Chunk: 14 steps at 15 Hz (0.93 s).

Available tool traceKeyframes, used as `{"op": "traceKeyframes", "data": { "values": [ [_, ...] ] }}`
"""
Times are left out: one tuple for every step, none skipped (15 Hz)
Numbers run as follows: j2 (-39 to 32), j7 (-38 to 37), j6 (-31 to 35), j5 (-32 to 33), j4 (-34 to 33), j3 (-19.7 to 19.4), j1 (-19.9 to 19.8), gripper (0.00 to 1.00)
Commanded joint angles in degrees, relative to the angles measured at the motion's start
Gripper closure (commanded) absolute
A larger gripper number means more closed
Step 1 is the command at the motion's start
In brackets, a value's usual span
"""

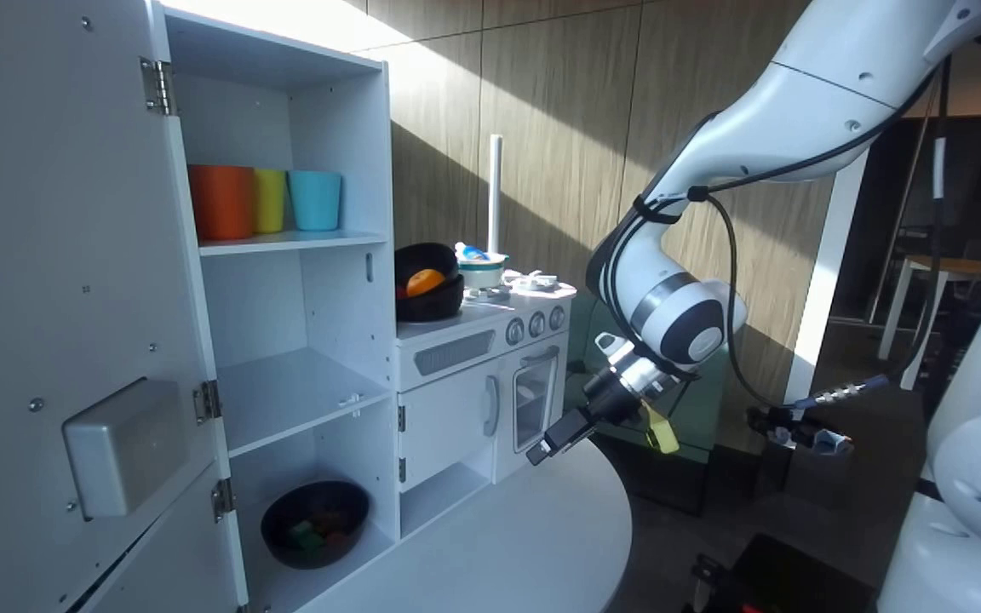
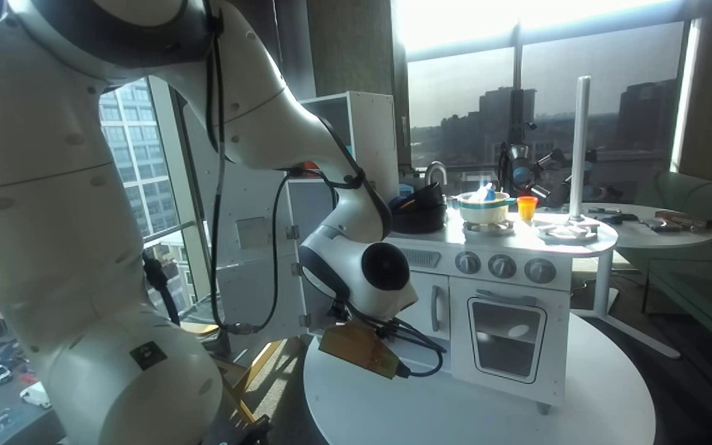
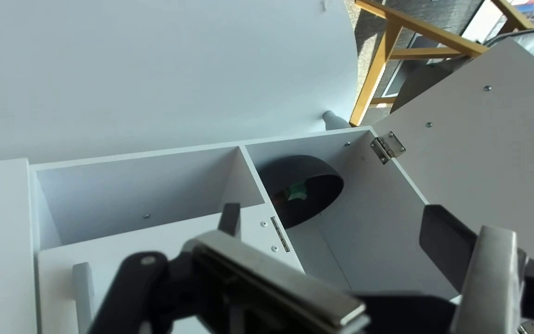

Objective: Open all the cupboard doors

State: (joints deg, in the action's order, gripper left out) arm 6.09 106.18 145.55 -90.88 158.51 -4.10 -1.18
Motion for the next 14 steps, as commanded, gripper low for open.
{"op": "traceKeyframes", "data": {
  "values": [
    [-0.9, 2.8, 0.3, -1.2, -3.9, -0.2, -2.1, 0.00],
    [-1.2, 4.4, 0.2, -1.6, -5.5, -0.4, -2.5, 0.00],
    [-1.9, 5.5, -1.1, -1.0, -7.1, -0.8, -3.1, 0.00],
    [-2.6, 6.6, -0.9, -1.5, -8.7, -0.9, -3.5, 0.00],
    [-3.9, 8.2, -1.7, -2.0, -10.6, -1.4, -4.1, 0.00],
    [-5.2, 9.7, -3.1, -1.9, -12.1, -2.0, -4.6, 0.00],
    [-6.7, 11.6, -4.5, -2.2, -13.7, -2.5, -5.2, 0.00],
    [-7.9, 13.5, -5.9, -2.9, -15.1, -3.0, -5.6, 0.00],
    [-9.3, 14.8, -6.9, -3.7, -16.4, -3.4, -6.0, 0.00],
    [-10.9, 16.3, -8.6, -4.5, -17.9, -3.9, -6.4, 0.00],
    [-12.5, 16.9, -10.2, -4.7, -19.2, -4.2, -6.8, 0.00],
    [-14.0, 18.4, -11.1, -5.6, -20.3, -4.3, -6.9, 0.00],
    [-15.7, 19.7, -11.7, -5.9, -21.5, -4.4, -7.0, 0.00],
    [-17.2, 20.8, -11.9, -6.1, -22.8, -4.4, -7.0, 0.00]
  ]
}}
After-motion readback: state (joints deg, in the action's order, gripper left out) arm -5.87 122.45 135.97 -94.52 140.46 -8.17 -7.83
